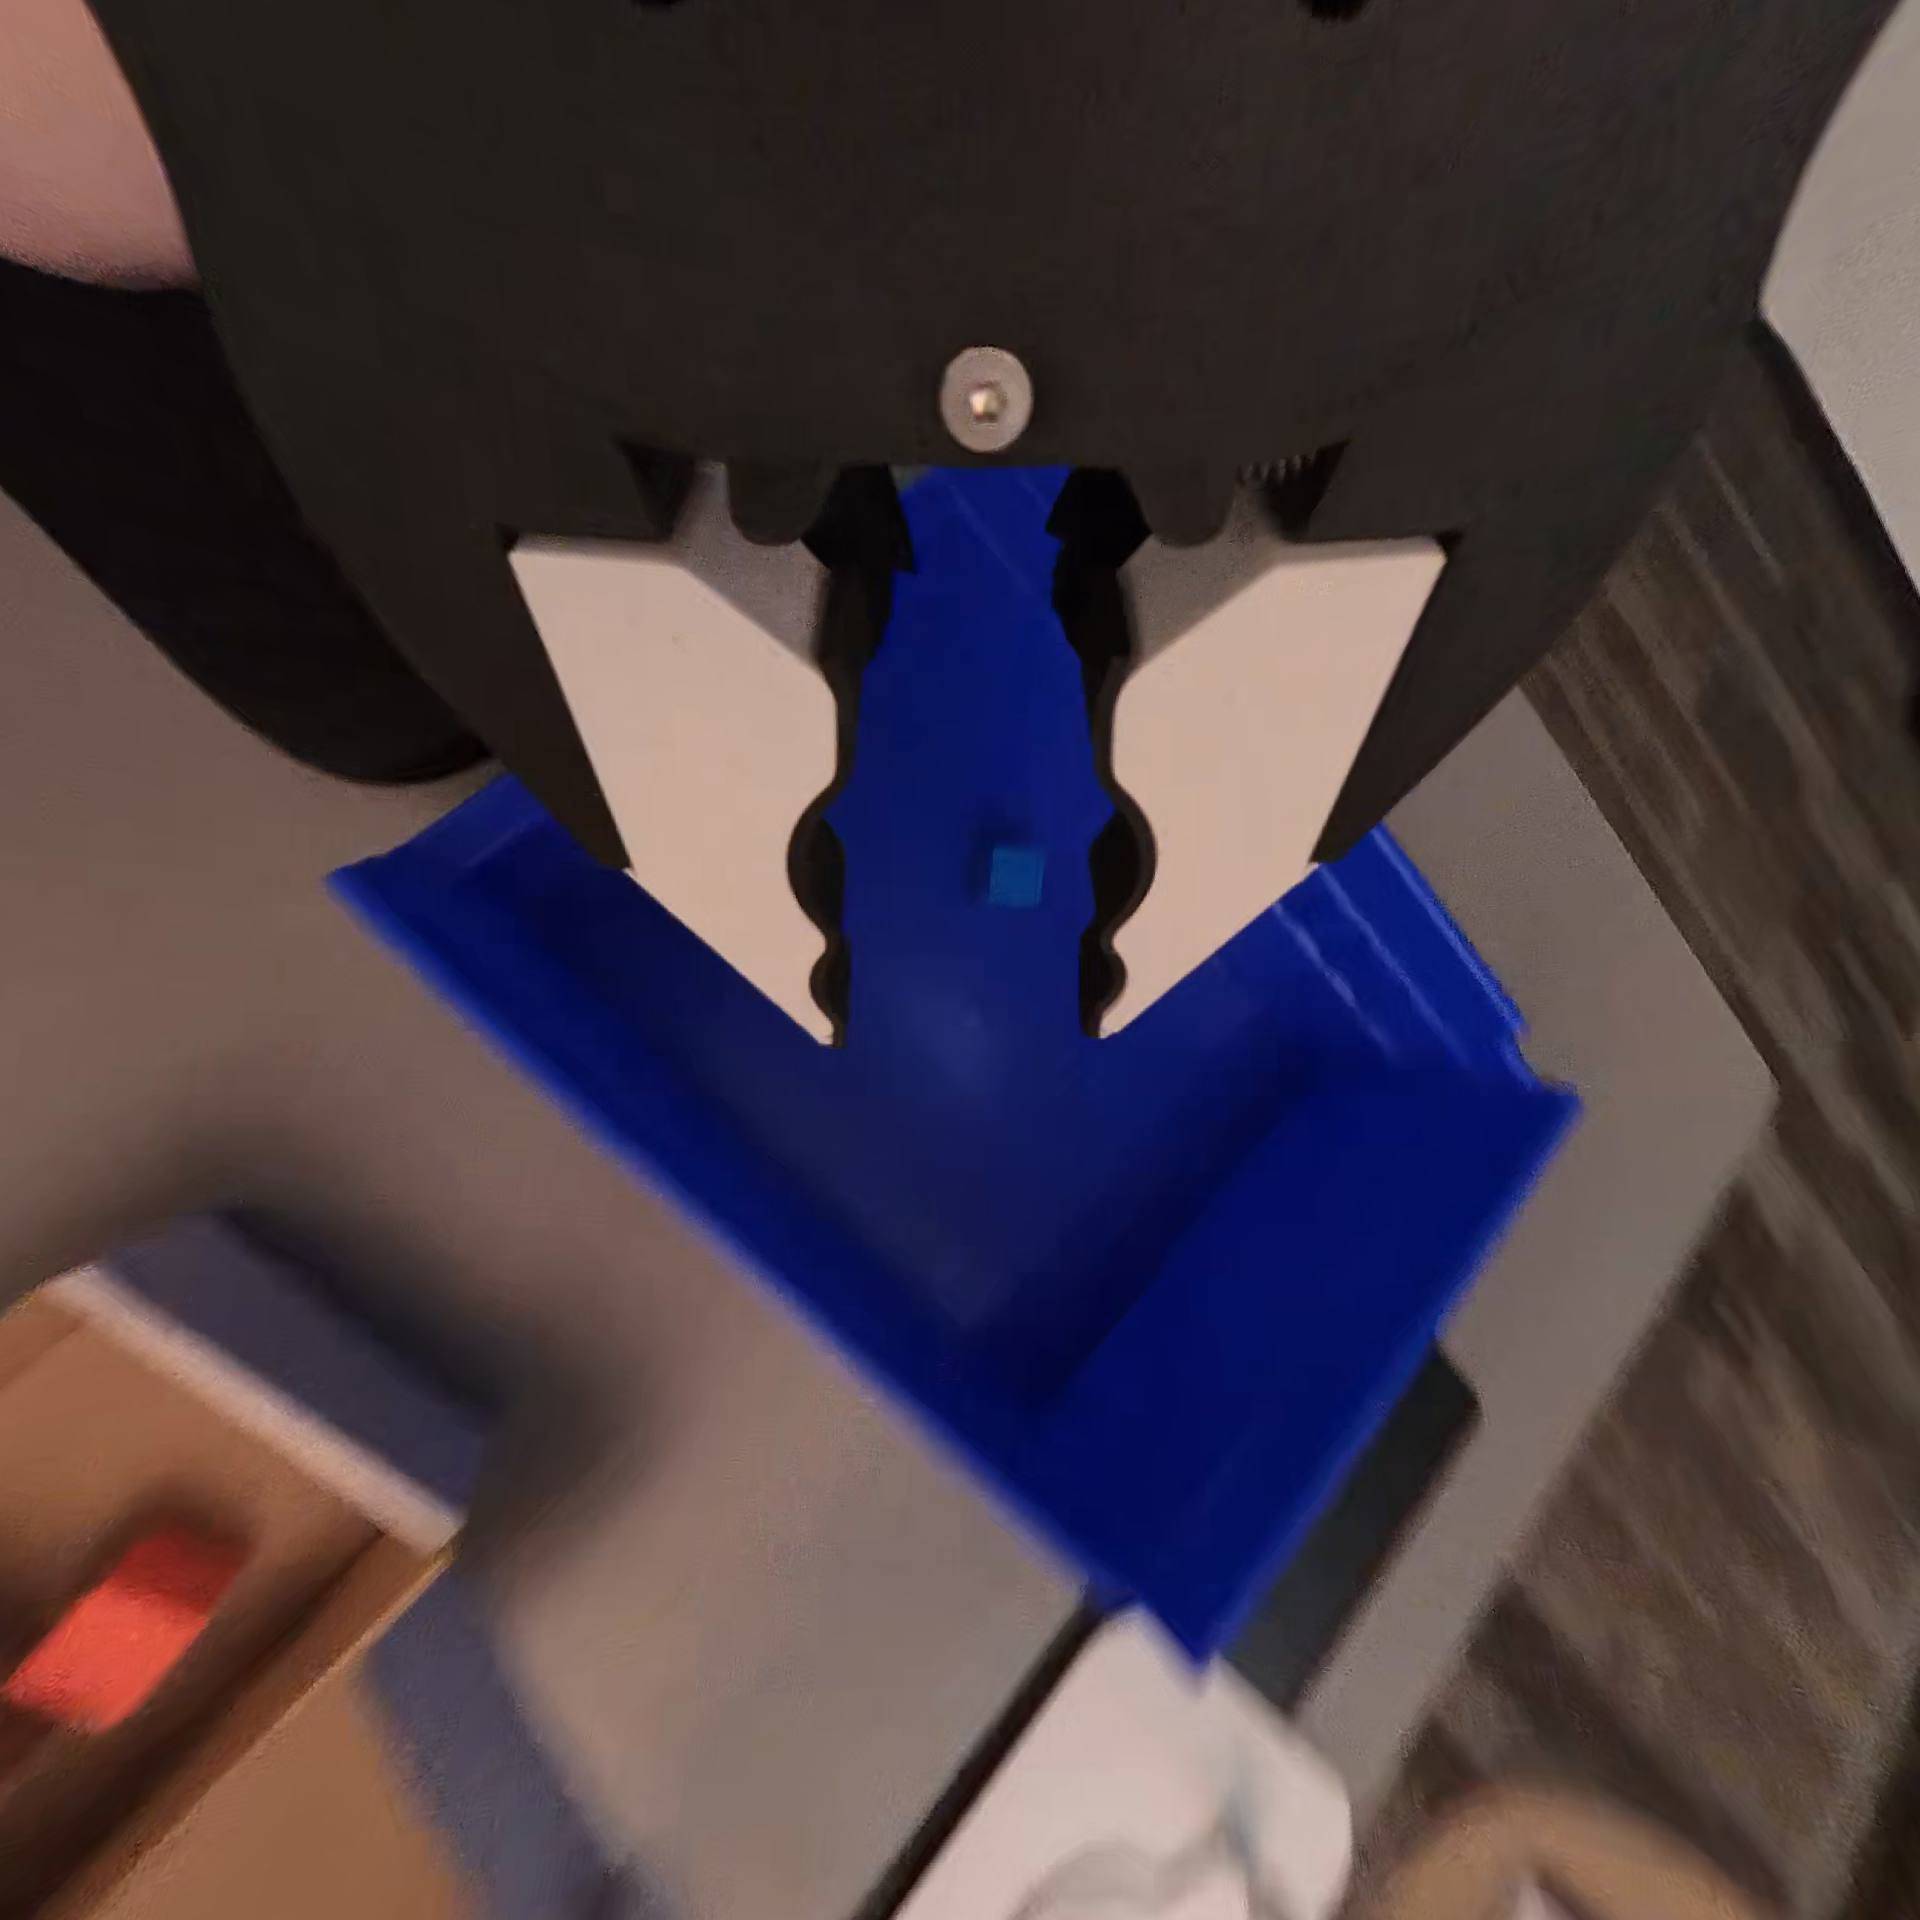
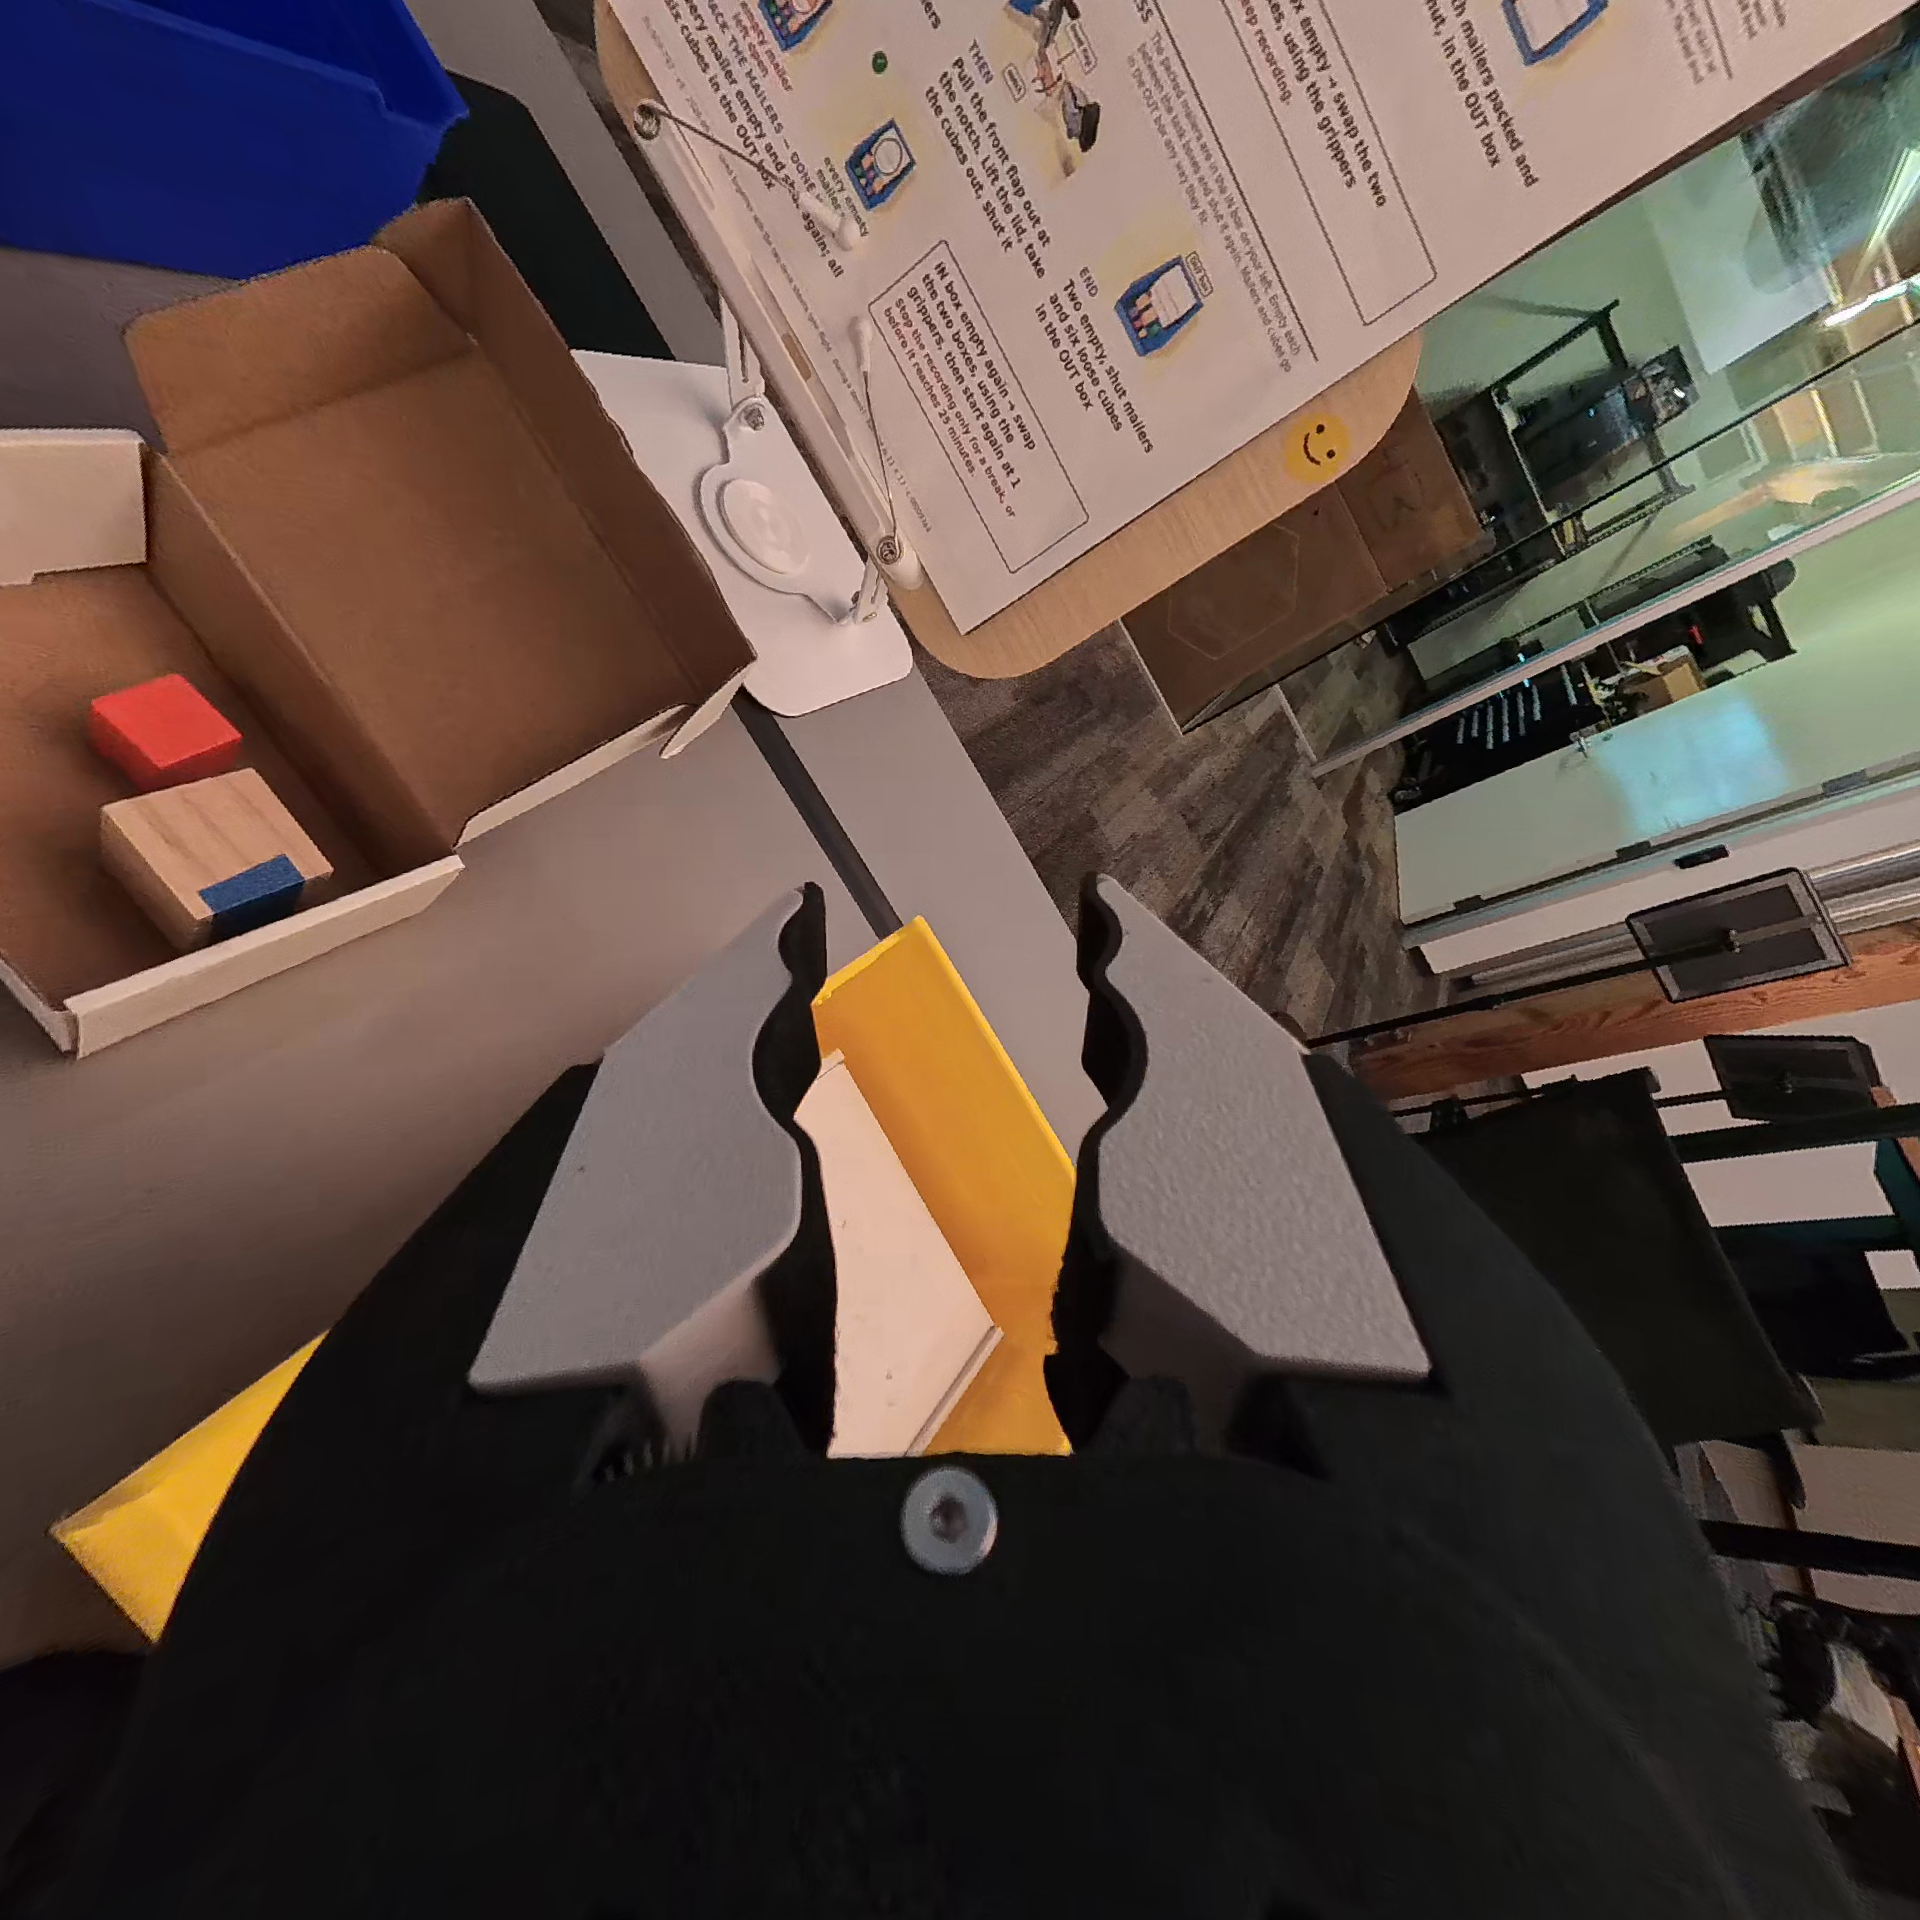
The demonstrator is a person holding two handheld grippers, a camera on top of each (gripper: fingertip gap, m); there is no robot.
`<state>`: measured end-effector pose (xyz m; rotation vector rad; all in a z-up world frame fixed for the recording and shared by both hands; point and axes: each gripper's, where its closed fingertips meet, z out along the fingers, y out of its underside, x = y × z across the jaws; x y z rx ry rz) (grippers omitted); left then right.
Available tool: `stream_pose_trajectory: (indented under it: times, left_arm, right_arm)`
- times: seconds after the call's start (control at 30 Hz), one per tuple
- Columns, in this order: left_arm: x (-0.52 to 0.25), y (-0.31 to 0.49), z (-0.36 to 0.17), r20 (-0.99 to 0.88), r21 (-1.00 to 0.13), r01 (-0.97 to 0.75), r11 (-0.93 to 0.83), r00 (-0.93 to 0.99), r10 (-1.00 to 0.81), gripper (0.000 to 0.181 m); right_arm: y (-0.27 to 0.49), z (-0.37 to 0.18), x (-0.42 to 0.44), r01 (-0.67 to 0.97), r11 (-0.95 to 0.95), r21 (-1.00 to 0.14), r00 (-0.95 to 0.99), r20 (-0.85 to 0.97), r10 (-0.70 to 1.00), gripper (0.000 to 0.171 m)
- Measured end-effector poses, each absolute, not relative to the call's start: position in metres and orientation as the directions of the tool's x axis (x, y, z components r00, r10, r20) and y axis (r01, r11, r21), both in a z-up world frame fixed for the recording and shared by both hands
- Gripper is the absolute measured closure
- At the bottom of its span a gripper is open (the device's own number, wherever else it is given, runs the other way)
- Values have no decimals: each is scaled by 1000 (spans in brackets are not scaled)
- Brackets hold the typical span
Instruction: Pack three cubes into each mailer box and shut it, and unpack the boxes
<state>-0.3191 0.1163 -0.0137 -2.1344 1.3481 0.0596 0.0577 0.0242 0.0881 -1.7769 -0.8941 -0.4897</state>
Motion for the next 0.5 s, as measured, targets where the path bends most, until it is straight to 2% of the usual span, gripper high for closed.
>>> stream_pose_trajectory:
  times: [0.03,0.17,0.3,0.5]
  left_arm:
    - [-337,121,-26,-307,-436,-819,-374,526,-793,139]
    - [-379,137,-73,-179,-313,-742,-593,659,-731,147]
    - [-391,139,-111,-150,-184,-769,-612,637,-756,145]
    - [-394,143,-134,-128,-118,-762,-637,648,-751,150]
  right_arm:
    - [25,87,57,763,-186,-619,641,687,342,123]
    - [29,80,56,769,-205,-605,635,686,355,123]
    - [30,75,58,776,-221,-591,628,691,357,123]
    - [31,72,60,774,-235,-588,631,686,363,123]
